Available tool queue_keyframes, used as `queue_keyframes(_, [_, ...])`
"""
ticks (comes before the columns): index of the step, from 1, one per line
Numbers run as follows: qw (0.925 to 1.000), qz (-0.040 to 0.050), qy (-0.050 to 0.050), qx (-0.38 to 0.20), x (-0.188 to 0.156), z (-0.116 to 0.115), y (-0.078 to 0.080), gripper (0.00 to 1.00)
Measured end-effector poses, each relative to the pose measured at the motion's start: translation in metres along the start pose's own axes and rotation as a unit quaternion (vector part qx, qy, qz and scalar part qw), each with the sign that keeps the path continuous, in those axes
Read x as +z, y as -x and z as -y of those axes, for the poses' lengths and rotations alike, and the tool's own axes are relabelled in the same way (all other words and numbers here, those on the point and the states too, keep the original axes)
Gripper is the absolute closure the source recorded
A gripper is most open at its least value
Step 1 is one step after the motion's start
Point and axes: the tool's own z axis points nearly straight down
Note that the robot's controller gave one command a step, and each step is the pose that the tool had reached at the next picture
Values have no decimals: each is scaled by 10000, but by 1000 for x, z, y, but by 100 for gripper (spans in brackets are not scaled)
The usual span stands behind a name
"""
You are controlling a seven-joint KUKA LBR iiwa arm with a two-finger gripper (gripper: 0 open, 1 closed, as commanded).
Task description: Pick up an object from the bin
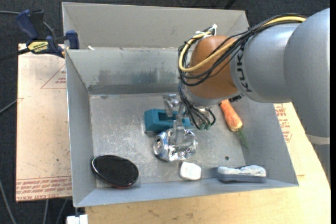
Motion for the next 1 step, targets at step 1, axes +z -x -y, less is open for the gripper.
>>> queue_keyframes(1, [10000,0,0,1,0,0,0,100])
